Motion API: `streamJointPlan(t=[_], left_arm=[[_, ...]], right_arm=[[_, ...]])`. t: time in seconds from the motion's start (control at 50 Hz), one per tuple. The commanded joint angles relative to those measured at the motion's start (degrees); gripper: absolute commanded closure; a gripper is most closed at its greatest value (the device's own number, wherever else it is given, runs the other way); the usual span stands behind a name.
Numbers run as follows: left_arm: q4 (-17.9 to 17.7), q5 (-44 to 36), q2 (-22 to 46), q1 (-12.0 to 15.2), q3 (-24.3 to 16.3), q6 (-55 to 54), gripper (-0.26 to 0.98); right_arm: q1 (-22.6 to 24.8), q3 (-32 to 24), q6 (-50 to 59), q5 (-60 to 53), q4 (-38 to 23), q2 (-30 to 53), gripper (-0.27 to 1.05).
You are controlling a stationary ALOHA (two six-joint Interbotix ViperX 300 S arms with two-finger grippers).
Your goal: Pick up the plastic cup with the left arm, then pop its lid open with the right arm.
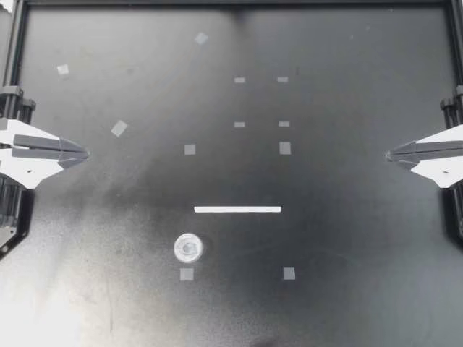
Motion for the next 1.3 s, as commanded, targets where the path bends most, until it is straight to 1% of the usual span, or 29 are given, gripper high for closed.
streamJointPlan(t=[0.0,0.02,0.06,0.12,0.2,0.26,0.34,0.42,0.5,0.62,0.76,0.82,0.98,1.1,1.22,1.28], left_arm=[[0.0,0.6,0.0,-0.8,-0.9,0.8,0.62],[0.0,0.9,0.0,-0.8,-0.9,0.8,0.66],[0.0,1.6,0.2,-0.8,-0.9,0.8,0.71],[0.0,3.3,0.8,-0.8,-0.5,0.2,0.77],[-0.2,5.7,2.3,-0.8,-0.4,-0.4,0.77],[-0.4,6.9,4.5,-0.8,-1.4,-0.9,0.77],[-0.4,9.0,7.2,-2.2,-4.2,-0.9,0.77],[-0.4,11.7,9.7,-4.7,-6.3,-0.4,0.77],[-0.4,12.7,11.3,-6.2,-6.2,-1.5,0.77],[-1.5,10.7,12.8,-7.3,-4.1,-3.0,0.77],[-1.8,5.2,15.6,-7.7,-0.1,-6.0,0.77],[-1.8,4.1,17.2,-8.0,0.9,-7.3,0.77],[-1.8,1.8,22.7,-8.4,1.7,-8.6,0.77],[-1.8,0.6,27.0,-8.5,1.8,-8.8,0.76],[-1.8,-1.1,30.8,-8.4,1.8,-8.9,0.72],[-1.8,-2.2,32.8,-8.4,1.9,-8.9,0.67]], right_arm=[[-0.6,-1.2,0.1,-0.1,0.2,0.1,0.81],[-1.0,-1.4,0.3,0.4,0.4,0.4,0.86],[-1.3,-1.9,0.7,1.3,0.8,0.9,0.90],[-1.8,-3.3,1.6,4.2,1.8,2.4,0.91],[-2.4,-6.2,3.1,9.8,2.1,6.6,0.91],[-2.4,-9.1,3.9,12.5,2.1,11.1,0.91],[-2.2,-13.7,4.2,15.3,2.1,17.1,0.91],[-1.0,-18.0,4.1,17.8,2.1,23.4,0.91],[1.2,-21.2,4.0,18.2,2.1,29.4,0.91],[4.7,-25.7,4.0,17.8,2.1,38.3,0.91],[6.8,-29.4,4.5,15.2,2.3,46.7,0.91],[6.9,-30.1,5.6,13.5,2.3,49.0,0.91],[6.9,-31.4,9.2,7.6,2.2,55.7,0.91],[6.9,-33.1,9.8,6.8,2.1,59.4,0.91],[7.0,-34.9,9.8,6.8,2.1,62.0,0.91],[7.1,-35.7,9.8,6.8,2.1,63.4,0.91]])
